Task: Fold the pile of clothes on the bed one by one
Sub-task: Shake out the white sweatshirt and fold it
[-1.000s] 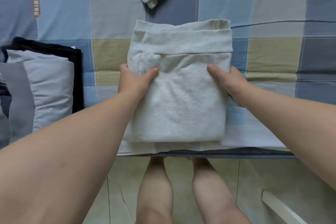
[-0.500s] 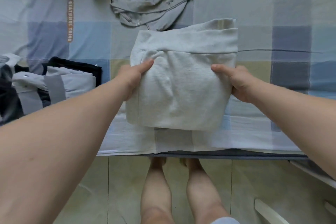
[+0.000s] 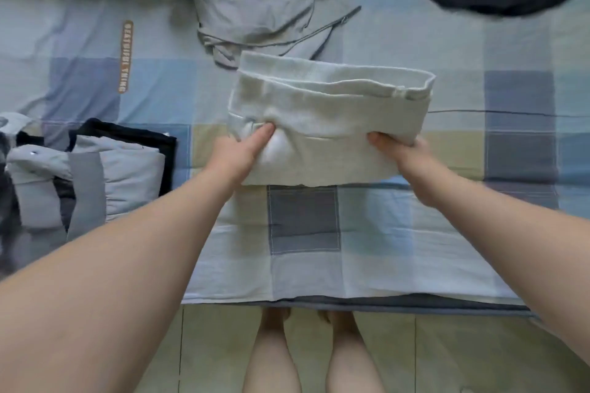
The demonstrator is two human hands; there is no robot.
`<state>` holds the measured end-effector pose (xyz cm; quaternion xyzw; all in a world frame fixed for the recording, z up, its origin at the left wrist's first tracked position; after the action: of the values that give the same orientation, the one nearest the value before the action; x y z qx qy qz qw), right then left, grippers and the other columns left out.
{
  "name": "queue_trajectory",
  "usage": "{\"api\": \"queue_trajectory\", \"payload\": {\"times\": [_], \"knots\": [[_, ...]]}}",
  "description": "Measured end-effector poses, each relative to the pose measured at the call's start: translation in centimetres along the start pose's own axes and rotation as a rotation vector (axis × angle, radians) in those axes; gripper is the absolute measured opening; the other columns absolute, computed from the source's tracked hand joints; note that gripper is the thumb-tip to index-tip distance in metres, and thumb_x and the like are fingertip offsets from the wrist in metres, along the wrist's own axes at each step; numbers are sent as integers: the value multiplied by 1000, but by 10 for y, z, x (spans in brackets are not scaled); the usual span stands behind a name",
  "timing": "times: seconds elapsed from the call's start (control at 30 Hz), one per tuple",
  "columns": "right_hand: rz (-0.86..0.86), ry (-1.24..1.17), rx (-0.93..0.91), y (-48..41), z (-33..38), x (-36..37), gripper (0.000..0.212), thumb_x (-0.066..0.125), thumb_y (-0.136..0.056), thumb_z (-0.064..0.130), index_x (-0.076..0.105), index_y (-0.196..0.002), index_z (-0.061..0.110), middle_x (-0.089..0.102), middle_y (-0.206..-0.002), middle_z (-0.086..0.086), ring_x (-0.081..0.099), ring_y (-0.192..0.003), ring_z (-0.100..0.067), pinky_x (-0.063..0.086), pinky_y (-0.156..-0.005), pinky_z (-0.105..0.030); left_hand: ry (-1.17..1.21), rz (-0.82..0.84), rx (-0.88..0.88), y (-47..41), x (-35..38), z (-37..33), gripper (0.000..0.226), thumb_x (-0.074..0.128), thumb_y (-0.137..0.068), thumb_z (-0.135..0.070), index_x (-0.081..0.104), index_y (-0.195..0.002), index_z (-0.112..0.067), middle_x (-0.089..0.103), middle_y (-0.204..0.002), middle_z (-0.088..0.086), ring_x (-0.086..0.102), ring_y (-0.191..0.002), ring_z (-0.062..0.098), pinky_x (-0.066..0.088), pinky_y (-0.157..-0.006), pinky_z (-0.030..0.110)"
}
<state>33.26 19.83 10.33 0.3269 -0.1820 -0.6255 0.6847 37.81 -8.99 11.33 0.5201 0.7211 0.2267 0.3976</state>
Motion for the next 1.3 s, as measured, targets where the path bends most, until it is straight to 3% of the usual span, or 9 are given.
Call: {"api": "queue_trajectory", "payload": {"times": [0.2, 0.27, 0.37, 0.47, 0.57, 0.67, 0.77, 1.03, 1.3], "knots": [[-132, 136, 80, 2, -59, 20, 39, 77, -81, 51, 64, -108, 26, 70, -109, 7, 66, -105, -17, 52, -94, -37, -235, -115, -165, -19, 16, 70, 76, 67, -80, -67, 57, -133, -13, 62, -132, 9, 59, -119, 34, 48, -102, 43], [-247, 243, 14, 0, -45, 25, 65, 73, -79, 58, 50, -128, 22, 63, -121, 5, 60, -115, -22, 47, -101, -42, -353, -264, -51, -16, 18, 60, 73, 65, -82, -64, 48, -134, -17, 58, -135, 7, 56, -121, 35, 46, -102, 48], [-469, 655, -205, 6, -12, 34, 99, 74, -82, 47, 15, -157, 20, 28, -159, -8, 29, -144, -31, 26, -117, -47, -728, -489, 388, 5, 23, 34, 74, 68, -87, -39, 30, -149, -28, 36, -155, 4, 37, -138, 33, 33, -109, 50], [-428, 1150, -597, 11, 8, 53, 96, 67, -81, 11, 16, -159, 31, 10, -168, -3, 13, -153, -33, 16, -118, -60, -853, -312, 771, 7, 37, 24, 65, 63, -82, -9, 49, -141, -33, 38, -157, 2, 34, -143, 34, 36, -107, 53], [-159, 1328, -781, 0, -5, 66, 67, 54, -83, 14, 46, -149, 26, 29, -164, -2, 17, -153, -37, 3, -118, -62, -873, -18, 706, -6, 48, 33, 52, 46, -97, -24, 44, -148, -35, 33, -162, 1, 28, -149, 32, 25, -119, 50], [-55, 1380, -588, -19, -17, 67, 73, 25, -86, 43, 38, -154, 20, 27, -165, 0, 6, -155, -30, -10, -120, -59, -949, 45, 575, -22, 57, 42, 53, 29, -104, -49, 23, -157, -42, 19, -168, -1, 9, -155, 26, 5, -125, 47], [-104, 1361, -588, -43, -22, 71, 73, 21, -93, 56, 33, -156, 20, 25, -165, 3, 5, -156, -25, -7, -121, -56, -988, -6, 547, -45, 64, 44, 60, 21, -100, -64, 19, -157, -44, 22, -167, 3, 4, -155, 29, -1, -123, 53], [-208, 1281, -827, -90, -61, 71, 71, 33, -95, 53, 40, -152, 12, 31, -162, -12, 23, -151, -37, 16, -119, -62, -1063, -279, 692, -87, 92, 82, 64, 26, -96, -60, 27, -156, -38, 29, -164, 1, 15, -153, 28, -1, -122, 55], [-218, 1193, -858, -94, -63, 67, 72, 34, -93, 54, 39, -153, 14, 31, -162, -12, 24, -150, -37, 17, -118, -62, -1061, -282, 692, -90, 93, 81, 65, 26, -95, -60, 29, -155, -38, 32, -162, 0, 17, -153, 26, 0, -122, 54]]}}
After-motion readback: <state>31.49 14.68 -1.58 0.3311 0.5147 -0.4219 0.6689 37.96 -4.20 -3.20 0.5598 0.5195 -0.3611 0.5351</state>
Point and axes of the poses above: each hand's wrist, its own y-axis away from the middle knuckle, its own x-axis out of the palm, z = x × y, the point moved 2 cm from there along -y, towards the middle knuckle
